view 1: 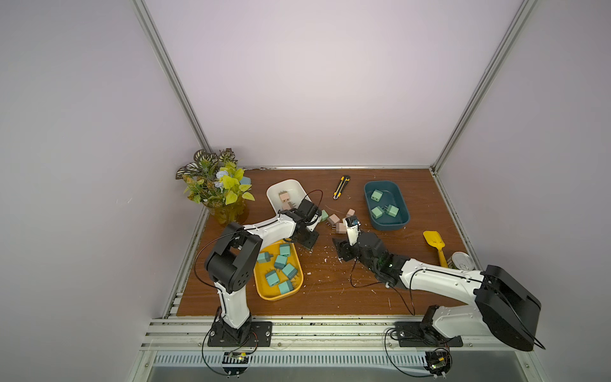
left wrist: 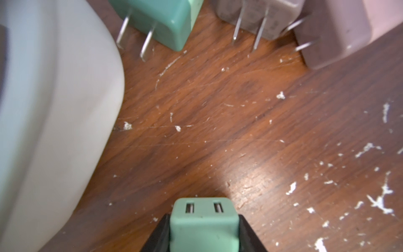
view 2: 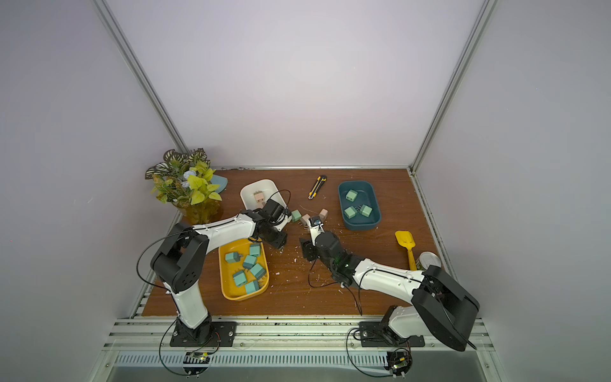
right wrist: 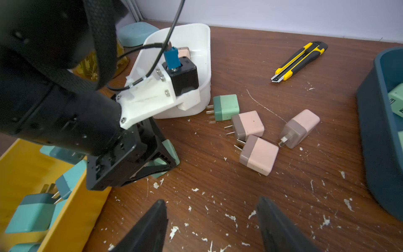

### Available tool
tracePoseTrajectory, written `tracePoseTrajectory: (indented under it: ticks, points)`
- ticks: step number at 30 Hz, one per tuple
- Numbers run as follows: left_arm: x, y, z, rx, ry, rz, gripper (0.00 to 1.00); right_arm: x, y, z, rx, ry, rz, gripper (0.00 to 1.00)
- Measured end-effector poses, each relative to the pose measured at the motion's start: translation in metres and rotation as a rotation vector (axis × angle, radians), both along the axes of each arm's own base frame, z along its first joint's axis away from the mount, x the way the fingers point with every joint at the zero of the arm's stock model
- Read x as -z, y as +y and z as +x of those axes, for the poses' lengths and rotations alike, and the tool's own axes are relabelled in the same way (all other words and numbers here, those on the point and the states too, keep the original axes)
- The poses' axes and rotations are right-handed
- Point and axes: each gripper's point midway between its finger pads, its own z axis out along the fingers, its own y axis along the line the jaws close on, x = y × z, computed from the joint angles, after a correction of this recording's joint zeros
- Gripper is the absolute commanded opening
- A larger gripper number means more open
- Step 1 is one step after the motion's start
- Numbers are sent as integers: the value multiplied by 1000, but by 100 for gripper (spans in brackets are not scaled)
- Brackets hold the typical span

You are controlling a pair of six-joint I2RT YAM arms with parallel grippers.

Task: Place the plugs by color into the storage box
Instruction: Pick up the plug from the center of the board.

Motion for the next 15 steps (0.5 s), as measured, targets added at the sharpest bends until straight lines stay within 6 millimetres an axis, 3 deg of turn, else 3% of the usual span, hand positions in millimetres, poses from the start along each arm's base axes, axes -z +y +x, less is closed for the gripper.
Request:
tracePoseTrajectory:
  ticks: [3, 8, 15]
  points:
    - [-10, -7, 5, -4, -8, -26, 41, -7, -6, 1, 18, -15, -3, 72]
    - [-45, -30, 28, -5, -75, -107, 39, -20, -18, 6, 48, -48, -5, 72]
    - [-123, -77, 74, 0, -215, -276, 38, -33, -49, 23, 142, -58, -33, 72]
